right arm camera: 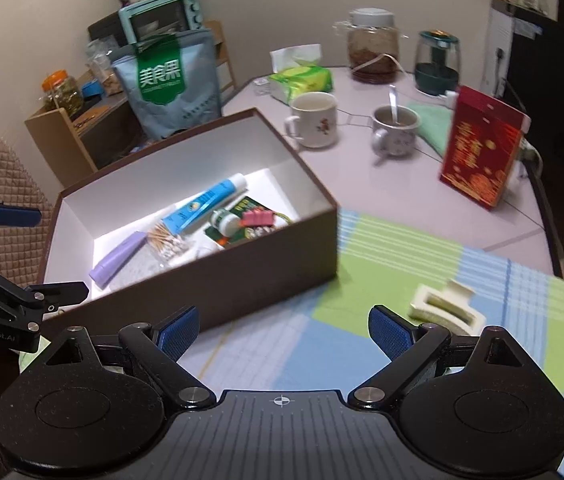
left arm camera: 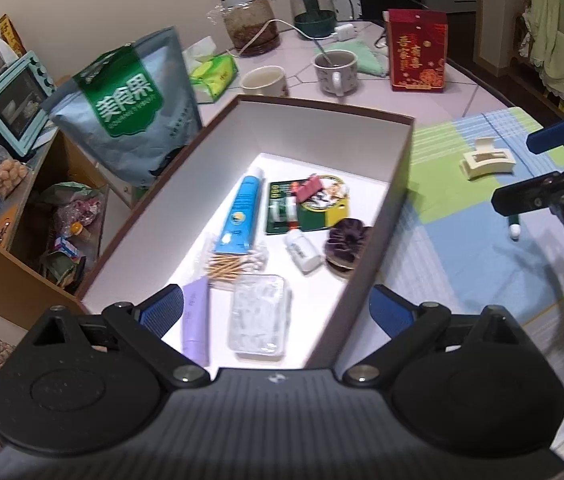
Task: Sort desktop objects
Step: 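Withdraw both grippers from the box back over the table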
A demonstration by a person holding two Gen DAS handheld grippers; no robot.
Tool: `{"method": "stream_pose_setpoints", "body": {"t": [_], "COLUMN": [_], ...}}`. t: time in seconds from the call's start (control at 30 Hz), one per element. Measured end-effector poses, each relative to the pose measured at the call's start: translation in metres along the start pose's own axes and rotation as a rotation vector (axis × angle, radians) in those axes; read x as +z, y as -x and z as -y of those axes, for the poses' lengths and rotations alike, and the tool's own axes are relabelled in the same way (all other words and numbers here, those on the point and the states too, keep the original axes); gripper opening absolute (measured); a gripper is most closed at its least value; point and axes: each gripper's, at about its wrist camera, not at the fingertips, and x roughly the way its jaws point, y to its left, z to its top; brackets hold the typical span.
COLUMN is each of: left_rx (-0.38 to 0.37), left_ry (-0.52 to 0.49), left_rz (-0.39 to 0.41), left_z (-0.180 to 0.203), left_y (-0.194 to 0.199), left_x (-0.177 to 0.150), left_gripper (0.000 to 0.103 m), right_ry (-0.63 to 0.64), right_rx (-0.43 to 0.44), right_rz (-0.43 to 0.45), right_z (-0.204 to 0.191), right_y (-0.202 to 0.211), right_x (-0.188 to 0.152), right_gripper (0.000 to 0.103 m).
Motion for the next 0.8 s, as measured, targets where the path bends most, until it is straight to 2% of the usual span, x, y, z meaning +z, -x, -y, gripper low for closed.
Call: {"method": "stream_pose_setpoints", "body": {"t": [0.4, 0.8], "left_rx": [-0.092, -0.126], "left_ry": [0.004, 0.008], "left_rz": [-0.030, -0.059], "left_z": [0.064, 0.102], "left_y": [-0.017, -0.026], "left_x": [0.004, 0.007], "left_gripper": [0.098, 0.098], "right_ry": [-0.136, -0.219], "right_rx": [-0.095, -0.130], "right_rz": [-0.032, -0.085], "right_z": [0.068, 0.110], "right_y": [0.029, 0.041], "right_x": [-0.054, -0.093], "right_gripper": [0.094, 0.094]}}
